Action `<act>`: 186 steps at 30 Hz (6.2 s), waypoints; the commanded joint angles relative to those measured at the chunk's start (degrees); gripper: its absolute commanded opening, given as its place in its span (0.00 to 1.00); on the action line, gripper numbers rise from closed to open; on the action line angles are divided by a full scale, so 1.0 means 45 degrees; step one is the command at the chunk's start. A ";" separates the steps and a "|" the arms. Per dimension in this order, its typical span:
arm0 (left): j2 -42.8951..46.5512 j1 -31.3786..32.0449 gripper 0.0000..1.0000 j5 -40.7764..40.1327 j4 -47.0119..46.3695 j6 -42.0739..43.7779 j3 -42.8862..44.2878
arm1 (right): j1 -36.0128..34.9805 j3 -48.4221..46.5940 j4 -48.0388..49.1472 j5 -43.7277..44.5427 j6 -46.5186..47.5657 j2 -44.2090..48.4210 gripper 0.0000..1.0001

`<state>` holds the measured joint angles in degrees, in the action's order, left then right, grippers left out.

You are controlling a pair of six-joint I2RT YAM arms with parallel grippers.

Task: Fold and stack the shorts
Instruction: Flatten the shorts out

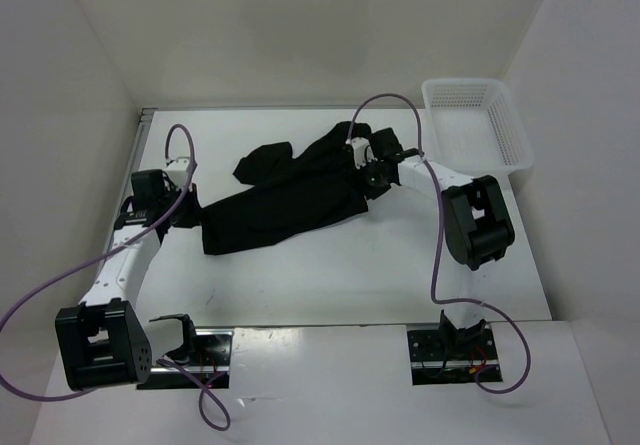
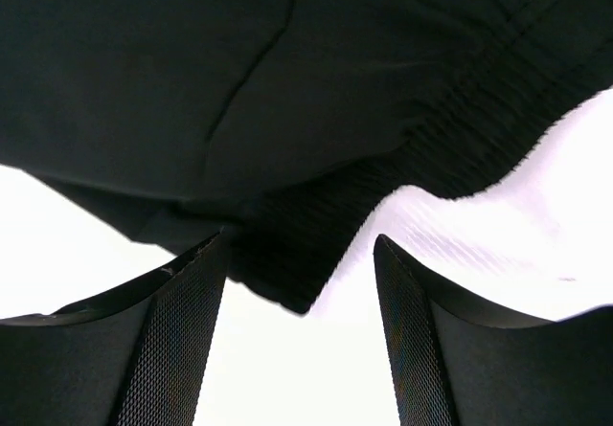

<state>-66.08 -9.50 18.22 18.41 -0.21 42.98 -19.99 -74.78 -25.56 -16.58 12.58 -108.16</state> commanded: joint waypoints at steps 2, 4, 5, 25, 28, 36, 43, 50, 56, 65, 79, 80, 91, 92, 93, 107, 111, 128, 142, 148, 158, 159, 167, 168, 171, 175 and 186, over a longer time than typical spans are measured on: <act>0.0426 -0.0291 0.00 -0.0044 -0.0225 0.0046 -0.0059 | 0.0067 -0.0120 0.0953 0.0032 -0.0704 -0.0573 0.70; 0.0428 -0.0292 0.00 -0.0044 -0.0069 0.0046 -0.0175 | 0.0067 -0.0120 0.0954 0.0227 -0.0705 -0.0730 0.71; 0.0544 -0.0292 0.00 -0.0044 -0.0069 0.0046 -0.0176 | 0.0067 -0.0120 0.0954 0.0227 -0.0705 -0.0730 0.71; 0.0662 -0.1013 0.00 -0.0943 -0.1922 0.0046 0.1206 | 0.0067 -0.3289 0.0584 -0.0536 0.0033 0.0110 0.00; 0.0390 -0.1308 0.00 -0.1059 -0.2548 0.0046 0.3114 | 0.0067 -0.5992 0.0466 -0.0535 0.0211 0.0110 0.00; 0.0993 -0.1425 0.00 -0.1548 -0.3174 0.0046 0.5253 | 0.0067 -0.7817 -0.0411 -0.1509 0.0914 0.1669 0.00; 0.2282 -0.1659 0.00 -0.1822 -0.2648 0.0046 0.5583 | 0.0067 -0.7287 -0.1291 -0.3052 0.1676 0.3936 0.00; 0.3102 -0.1776 0.00 -0.1335 -0.2393 0.0046 0.7322 | 0.0067 -0.8401 -0.1898 -0.4810 0.0917 0.5537 0.00; 0.3240 -0.1776 0.00 -0.0320 -0.2256 0.0046 0.7577 | 0.0358 -0.7426 -0.1644 -0.5808 -0.0645 0.7120 0.00; 0.0236 -0.1153 0.00 0.0913 -0.2803 0.0046 0.6368 | 0.0671 -0.5200 0.0717 -0.5458 -0.3631 0.5718 0.00; -0.8086 0.0019 0.44 -0.0259 -0.1772 0.0046 0.8841 | 0.0908 -1.0213 0.2284 0.0122 -0.5398 -0.3756 0.75; -0.8088 0.0021 0.60 -0.0259 -0.1594 0.0046 0.9098 | 0.0907 -1.0217 0.2282 0.0265 -0.5200 -0.3758 0.78; -0.3794 0.2419 0.74 0.0815 0.3519 0.0046 0.4970 | 0.0907 -0.2116 0.1657 0.0754 -0.2444 0.0770 0.82; -0.3366 0.2771 0.74 0.0815 0.3738 0.0046 0.4496 | 0.0907 -0.1455 0.1773 0.0870 -0.2444 0.0774 0.82; -0.3168 0.3045 0.74 0.0815 0.3895 0.0046 0.4047 | 0.0907 -0.1216 0.1909 0.0872 -0.2444 0.0774 0.82; -0.4003 0.4844 0.77 0.1323 0.3585 0.0046 0.1679 | 0.0907 0.0796 0.2165 0.1126 -0.1976 0.0520 0.80; -0.4747 0.4845 0.77 0.1595 0.2843 0.0046 0.1796 | 0.0907 0.1344 0.2165 0.0150 -0.1858 0.0909 0.78; -0.5764 0.5157 0.00 0.1462 0.1336 0.0046 0.1892 | 0.0907 0.0974 0.2420 0.0305 -0.1275 0.0186 0.00; -0.6546 0.0409 0.06 0.0675 0.2540 0.0046 0.6111 | 0.0789 0.0233 0.0993 -0.2078 0.0779 0.1321 0.00; -0.4730 0.4878 0.68 0.1032 0.5516 0.0046 0.4671 | 0.0789 0.0232 0.0993 -0.1667 0.0935 0.1184 0.00; -0.4631 0.8494 1.00 -0.0335 0.5190 0.0046 0.3241 | 0.0672 0.0582 0.0993 -0.1434 0.1170 0.1301 0.00; -0.4786 0.8768 1.00 -0.0589 0.4857 0.0046 0.3048 | 0.0672 0.0583 0.0993 -0.1433 0.1170 0.1301 0.00; -0.5236 0.9103 0.67 -0.3519 0.2902 0.0046 0.1857 | 0.0672 0.0974 0.1109 -0.1316 0.1170 0.1692 0.00; -0.5236 0.9103 0.62 -0.3695 0.2900 0.0046 0.1855 | 0.0672 0.0974 0.1110 -0.1316 0.1170 0.1692 0.00; -0.5120 0.9103 0.42 -0.4127 0.2627 0.0046 0.1329 | 0.0672 0.1091 0.1226 -0.1316 0.1286 0.1692 0.00; -0.4984 0.9103 0.02 -0.4459 0.2393 0.0046 0.1287 | 0.0672 0.1091 0.1227 -0.1316 0.1559 0.1692 0.00; -0.5762 0.2566 0.06 0.0327 0.4544 0.0046 0.6368 | 0.0672 0.1132 0.0407 -0.1509 0.3006 0.1828 0.00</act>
<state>-90.26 7.97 13.28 35.64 -0.16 72.29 -16.27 -69.71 -22.55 -22.13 23.97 -103.48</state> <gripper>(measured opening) 0.050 0.010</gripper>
